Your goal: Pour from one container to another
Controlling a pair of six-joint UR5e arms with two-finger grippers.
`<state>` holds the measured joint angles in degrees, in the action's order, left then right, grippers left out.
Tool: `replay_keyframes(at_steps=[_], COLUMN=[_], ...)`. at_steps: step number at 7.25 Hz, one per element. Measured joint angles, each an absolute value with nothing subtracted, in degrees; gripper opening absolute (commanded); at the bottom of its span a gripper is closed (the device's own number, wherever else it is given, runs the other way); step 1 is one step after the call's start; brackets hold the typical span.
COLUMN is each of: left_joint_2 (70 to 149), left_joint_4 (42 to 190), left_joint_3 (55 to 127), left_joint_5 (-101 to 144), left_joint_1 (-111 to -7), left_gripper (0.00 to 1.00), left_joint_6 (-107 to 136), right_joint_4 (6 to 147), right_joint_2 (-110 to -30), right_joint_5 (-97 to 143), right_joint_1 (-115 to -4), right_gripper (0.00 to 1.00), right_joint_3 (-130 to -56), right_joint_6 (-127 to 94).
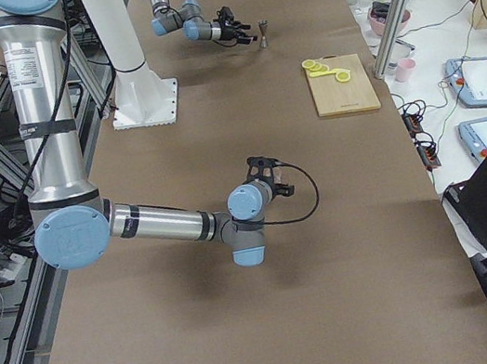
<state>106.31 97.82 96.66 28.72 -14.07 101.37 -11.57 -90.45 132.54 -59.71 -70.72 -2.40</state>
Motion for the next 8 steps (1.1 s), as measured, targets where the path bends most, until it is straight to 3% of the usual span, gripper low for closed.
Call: replay_keyframes(at_steps=[7, 8], left_joint_2=[110.68, 110.91], left_joint_4=[97.87, 97.84], left_joint_3=[88.17, 87.49], left_joint_5=[24.0, 22.77], left_joint_1=[-15.93, -16.04], left_gripper=[0.96, 0.91], left_joint_6=[106.3, 106.63], right_joint_4=[-12.98, -12.98], right_joint_2=[-86.63, -85.48], right_joint_5=[137.49, 137.51], right_joint_1=[-57.07, -57.07], right_gripper=[0.96, 0.95], right_joint_3=[-65.41, -64.11], right_joint_6=[-1.98, -2.0])
